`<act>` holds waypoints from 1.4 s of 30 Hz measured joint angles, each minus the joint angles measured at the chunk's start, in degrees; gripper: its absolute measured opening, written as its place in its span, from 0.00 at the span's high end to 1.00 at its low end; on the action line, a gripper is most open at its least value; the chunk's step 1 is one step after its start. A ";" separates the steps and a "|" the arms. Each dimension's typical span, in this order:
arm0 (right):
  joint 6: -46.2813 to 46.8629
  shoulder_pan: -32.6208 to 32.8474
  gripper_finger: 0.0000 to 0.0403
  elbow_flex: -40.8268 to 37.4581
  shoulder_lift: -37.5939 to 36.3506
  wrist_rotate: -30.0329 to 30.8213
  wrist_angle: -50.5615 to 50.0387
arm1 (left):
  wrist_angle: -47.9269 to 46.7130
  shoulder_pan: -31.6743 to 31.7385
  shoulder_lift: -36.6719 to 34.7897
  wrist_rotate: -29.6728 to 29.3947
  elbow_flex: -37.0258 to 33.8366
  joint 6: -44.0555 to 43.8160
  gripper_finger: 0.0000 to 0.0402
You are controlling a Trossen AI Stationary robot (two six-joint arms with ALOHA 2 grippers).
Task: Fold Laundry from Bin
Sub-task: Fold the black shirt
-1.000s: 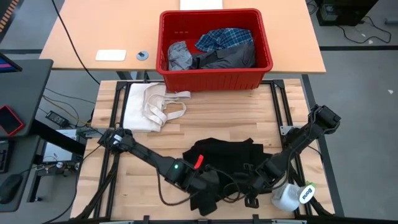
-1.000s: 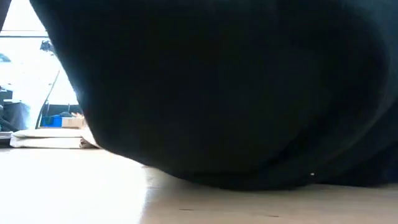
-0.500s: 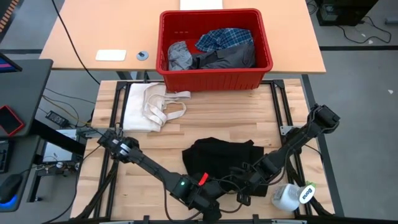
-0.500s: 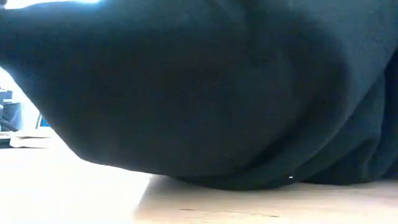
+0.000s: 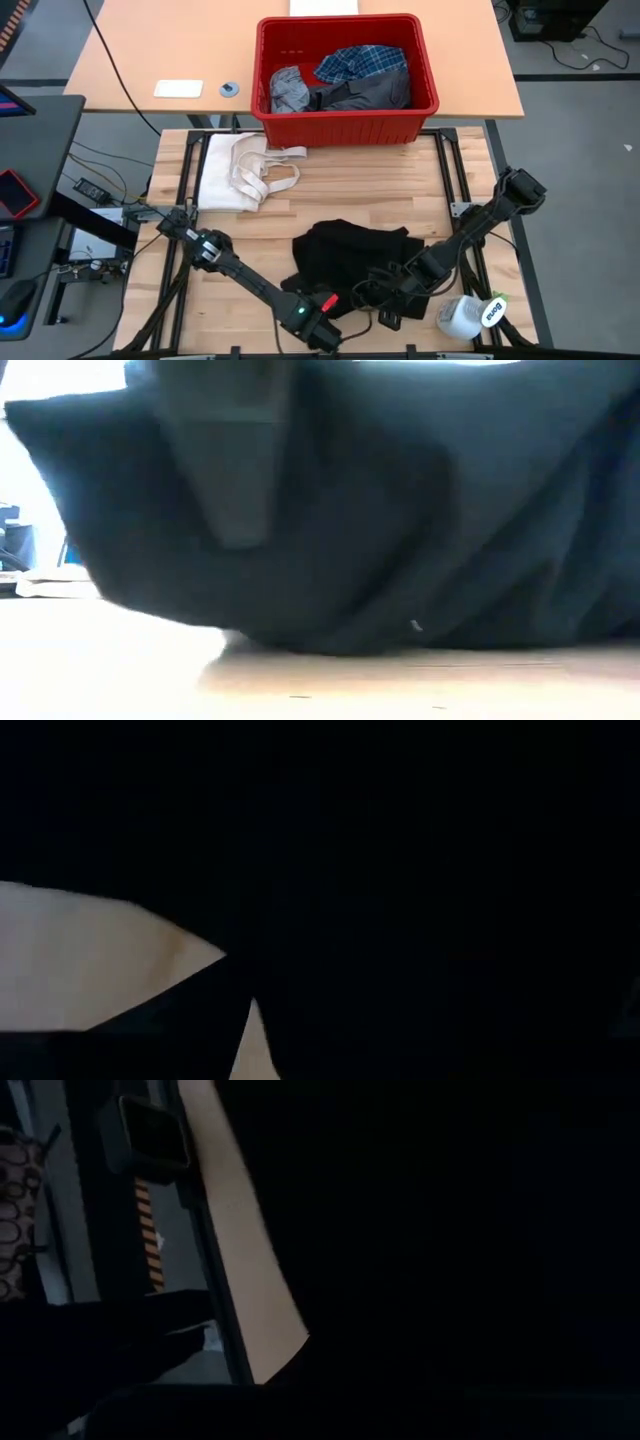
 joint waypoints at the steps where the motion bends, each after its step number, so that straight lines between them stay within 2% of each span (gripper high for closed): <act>1: -0.17 0.18 0.97 0.00 -0.01 -0.08 0.00 | -0.93 -0.35 -0.01 -0.94 0.02 1.38 0.18; 4: -0.33 0.48 0.97 0.00 -0.07 -0.12 -0.01 | -0.15 -1.02 0.08 -1.63 -0.04 6.13 0.22; 7: -0.33 0.48 0.97 0.00 -0.11 0.02 0.01 | 1.68 -1.08 0.08 -1.61 -0.04 9.21 0.33; 9: -0.23 0.60 0.97 0.00 -0.11 0.29 0.35 | 2.33 -0.97 0.08 -1.91 -0.04 9.93 0.48; 13: -2.42 0.59 0.97 0.18 -0.11 -1.71 1.64 | 1.87 -0.07 -1.44 -2.48 -0.04 12.82 0.89; 14: -3.71 0.46 0.97 0.53 -0.18 -3.09 0.81 | 1.35 0.24 -2.45 -2.53 -0.04 13.94 0.94; 17: -8.17 -0.14 0.97 2.42 -1.46 -6.70 -4.48 | 0.01 1.32 -6.65 -2.71 -0.04 18.15 0.96; 21: -15.45 -1.12 0.97 7.65 -5.33 -7.35 -17.46 | -0.61 3.40 -14.05 -3.95 -0.04 25.16 0.98; 25: -23.04 -2.99 0.97 15.82 -10.51 -4.07 -31.77 | 1.31 7.59 -22.39 -5.47 -0.01 34.99 0.99; 31: -31.55 -8.24 0.96 27.95 -16.26 2.17 -45.27 | 2.63 16.45 -30.27 -5.70 0.01 51.23 0.99; 34: -33.66 -11.83 0.97 33.99 -17.69 3.15 -50.82 | 4.89 20.27 -33.26 -5.01 0.01 54.62 0.99; 37: -36.38 -15.19 0.97 38.77 -18.12 3.37 -54.53 | 9.54 23.56 -35.82 -0.28 0.01 58.75 0.99; 42: -40.48 -20.93 0.97 43.17 -17.83 8.61 -58.45 | 12.87 28.55 -38.62 0.96 0.01 67.23 0.99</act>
